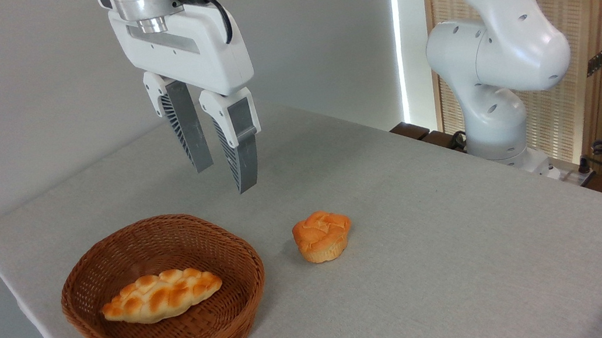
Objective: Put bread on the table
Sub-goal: 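Lower the open gripper down into the wicker basket over the braided loaf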
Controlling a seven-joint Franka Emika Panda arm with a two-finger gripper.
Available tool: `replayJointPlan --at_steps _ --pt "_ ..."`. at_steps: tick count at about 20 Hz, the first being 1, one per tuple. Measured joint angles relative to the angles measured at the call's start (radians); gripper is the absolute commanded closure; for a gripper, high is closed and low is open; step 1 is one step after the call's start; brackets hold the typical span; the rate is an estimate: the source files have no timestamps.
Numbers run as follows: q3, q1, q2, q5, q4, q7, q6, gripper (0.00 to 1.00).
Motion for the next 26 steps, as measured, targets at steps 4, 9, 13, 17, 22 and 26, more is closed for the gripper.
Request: replayJointPlan --at_steps 4,9,13,17,22,26 --pt "0.000 0.000 0.000 0.000 -0.001 0.000 0.000 0.00" --pt "0.000 0.000 0.000 0.000 -0.001 0.000 0.000 0.00" --pt "0.000 0.000 0.000 0.000 -0.001 0.000 0.000 0.00" --pt "-0.004 -0.001 0.002 -0.002 -0.013 0.000 0.013 0.00" --pt "-0.023 -0.003 0.010 -0.031 -0.043 0.000 0.136 0.00" --pt "-0.069 -0.005 0.035 -0.031 -0.102 0.000 0.298 0.00"
